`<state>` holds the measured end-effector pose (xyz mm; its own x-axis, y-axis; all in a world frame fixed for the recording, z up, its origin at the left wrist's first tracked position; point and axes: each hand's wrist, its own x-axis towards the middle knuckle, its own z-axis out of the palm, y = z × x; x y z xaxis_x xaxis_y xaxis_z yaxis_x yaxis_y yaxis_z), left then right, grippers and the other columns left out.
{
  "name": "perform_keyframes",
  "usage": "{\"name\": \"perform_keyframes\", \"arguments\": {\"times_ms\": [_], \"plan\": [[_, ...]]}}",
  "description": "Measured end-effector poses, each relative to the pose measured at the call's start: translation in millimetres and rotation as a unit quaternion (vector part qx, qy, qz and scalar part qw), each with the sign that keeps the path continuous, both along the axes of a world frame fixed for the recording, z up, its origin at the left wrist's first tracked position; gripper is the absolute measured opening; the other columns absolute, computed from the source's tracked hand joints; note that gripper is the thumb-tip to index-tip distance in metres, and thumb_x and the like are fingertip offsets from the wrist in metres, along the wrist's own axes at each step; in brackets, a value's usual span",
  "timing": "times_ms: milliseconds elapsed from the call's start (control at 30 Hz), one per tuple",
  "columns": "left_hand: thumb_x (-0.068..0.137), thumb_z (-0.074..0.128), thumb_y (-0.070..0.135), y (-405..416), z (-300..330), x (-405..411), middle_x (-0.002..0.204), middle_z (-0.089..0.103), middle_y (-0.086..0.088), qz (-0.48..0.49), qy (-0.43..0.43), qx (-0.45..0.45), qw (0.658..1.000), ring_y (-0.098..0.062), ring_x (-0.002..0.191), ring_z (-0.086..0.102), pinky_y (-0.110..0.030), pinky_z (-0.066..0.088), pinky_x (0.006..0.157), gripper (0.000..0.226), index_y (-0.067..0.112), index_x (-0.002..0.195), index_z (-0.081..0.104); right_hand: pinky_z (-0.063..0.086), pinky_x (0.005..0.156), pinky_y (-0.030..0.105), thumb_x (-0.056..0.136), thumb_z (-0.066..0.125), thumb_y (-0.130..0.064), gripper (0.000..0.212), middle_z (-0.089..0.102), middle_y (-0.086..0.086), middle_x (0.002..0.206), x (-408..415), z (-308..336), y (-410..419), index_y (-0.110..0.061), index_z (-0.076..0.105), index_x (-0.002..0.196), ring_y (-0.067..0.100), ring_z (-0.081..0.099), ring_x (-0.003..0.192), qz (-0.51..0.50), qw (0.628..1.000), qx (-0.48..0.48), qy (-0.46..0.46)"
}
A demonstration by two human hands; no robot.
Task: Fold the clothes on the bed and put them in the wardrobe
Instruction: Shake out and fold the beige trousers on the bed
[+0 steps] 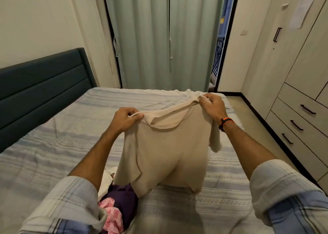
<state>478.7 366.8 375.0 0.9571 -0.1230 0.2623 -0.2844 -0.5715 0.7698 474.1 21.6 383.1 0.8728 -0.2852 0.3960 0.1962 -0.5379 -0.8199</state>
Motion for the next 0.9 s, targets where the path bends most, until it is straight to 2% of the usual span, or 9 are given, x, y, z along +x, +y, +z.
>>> {"name": "perform_keyframes", "arguments": {"times_ms": [67, 167, 233, 400, 500, 600, 667, 800, 900], "plan": [[0.092, 0.064, 0.033, -2.1, -2.7, 1.8, 0.080, 0.070, -0.002, 0.030, -0.023, -0.033, 0.999, -0.011, 0.073, 0.058, -0.031, 0.048, 0.071, 0.023, 0.014, 0.083, 0.073, 0.043, 0.072, 0.030, 0.091, 0.066, -0.033, 0.016, 0.068, -0.001, 0.082, -1.0, 0.7, -3.0, -0.021, 0.069, 0.081, 0.017, 0.059, 0.081, 0.004, 1.000, -0.024, -0.002], [0.096, 0.056, 0.034, -5.1, -6.0, 3.1, 0.078, 0.067, -0.007, 0.063, -0.045, -0.073, 0.994, -0.012, 0.072, 0.055, -0.033, 0.047, 0.072, 0.032, 0.009, 0.080, 0.068, 0.035, 0.060, 0.031, 0.087, 0.071, -0.043, 0.038, 0.053, -0.009, 0.059, -4.2, 0.2, -10.8, -0.027, 0.056, 0.055, 0.013, 0.048, 0.062, 0.036, 0.998, -0.055, 0.018], [0.098, 0.053, 0.033, -8.1, -6.4, 3.6, 0.076, 0.064, -0.004, 0.080, -0.052, -0.092, 0.991, -0.012, 0.072, 0.053, -0.033, 0.046, 0.074, 0.033, 0.008, 0.080, 0.066, 0.028, 0.055, 0.030, 0.081, 0.076, -0.046, 0.047, 0.044, -0.009, 0.054, -7.4, -0.2, -15.0, -0.027, 0.050, 0.046, 0.011, 0.039, 0.055, 0.057, 0.996, -0.054, 0.044], [0.098, 0.057, 0.028, -16.6, -6.7, 3.3, 0.093, 0.066, 0.001, 0.071, -0.035, -0.101, 0.992, -0.012, 0.088, 0.058, -0.028, 0.047, 0.084, 0.019, 0.015, 0.092, 0.069, 0.022, 0.059, 0.032, 0.082, 0.074, -0.051, 0.059, 0.034, 0.003, 0.062, -12.2, -6.8, -23.2, -0.011, 0.041, 0.054, 0.017, 0.030, 0.059, 0.107, 0.994, 0.007, 0.034], [0.084, 0.075, 0.030, -18.1, -2.7, 0.0, 0.087, 0.071, 0.002, 0.008, 0.005, -0.069, 0.998, -0.007, 0.081, 0.061, -0.022, 0.048, 0.074, 0.016, 0.014, 0.087, 0.075, 0.030, 0.062, 0.034, 0.074, 0.073, -0.064, 0.074, 0.042, 0.005, 0.067, -12.3, -11.2, -29.1, 0.007, 0.053, 0.068, 0.018, 0.037, 0.065, 0.088, 0.994, 0.070, 0.016], [0.067, 0.089, 0.025, -17.3, 0.8, -1.2, 0.087, 0.074, 0.002, -0.051, 0.026, -0.035, 0.998, -0.007, 0.081, 0.064, -0.018, 0.048, 0.072, 0.023, 0.019, 0.087, 0.078, 0.046, 0.070, 0.034, 0.083, 0.074, -0.047, 0.048, 0.062, 0.005, 0.077, -19.1, -7.4, -31.3, 0.001, 0.071, 0.084, 0.014, 0.053, 0.073, 0.068, 0.993, 0.090, 0.016], [0.069, 0.087, 0.023, -20.1, 2.2, -1.4, 0.092, 0.074, 0.003, -0.061, 0.019, -0.032, 0.997, -0.007, 0.087, 0.065, -0.018, 0.046, 0.075, 0.024, 0.021, 0.091, 0.078, 0.050, 0.074, 0.035, 0.085, 0.074, -0.040, 0.031, 0.070, 0.006, 0.080, -22.4, -6.6, -36.0, -0.009, 0.075, 0.085, 0.013, 0.059, 0.075, 0.057, 0.995, 0.083, 0.022], [0.084, 0.075, 0.030, -31.5, 4.0, -3.5, 0.088, 0.073, 0.014, -0.029, -0.044, -0.049, 0.997, 0.008, 0.081, 0.063, -0.014, 0.045, 0.075, 0.008, 0.025, 0.089, 0.078, 0.050, 0.074, 0.034, 0.083, 0.072, -0.050, 0.030, 0.074, 0.004, 0.085, -27.4, -4.6, -48.2, -0.021, 0.077, 0.084, 0.015, 0.062, 0.078, 0.044, 0.998, 0.008, 0.035], [0.090, 0.066, 0.040, -43.0, 4.5, -2.7, 0.085, 0.074, 0.013, 0.007, -0.106, -0.052, 0.993, -0.002, 0.082, 0.065, -0.024, 0.050, 0.077, 0.020, 0.024, 0.090, 0.079, 0.049, 0.073, 0.033, 0.084, 0.071, -0.051, 0.030, 0.073, -0.002, 0.085, -32.8, -2.3, -57.3, -0.022, 0.077, 0.081, 0.016, 0.063, 0.081, 0.041, 0.998, -0.026, 0.036]]}}
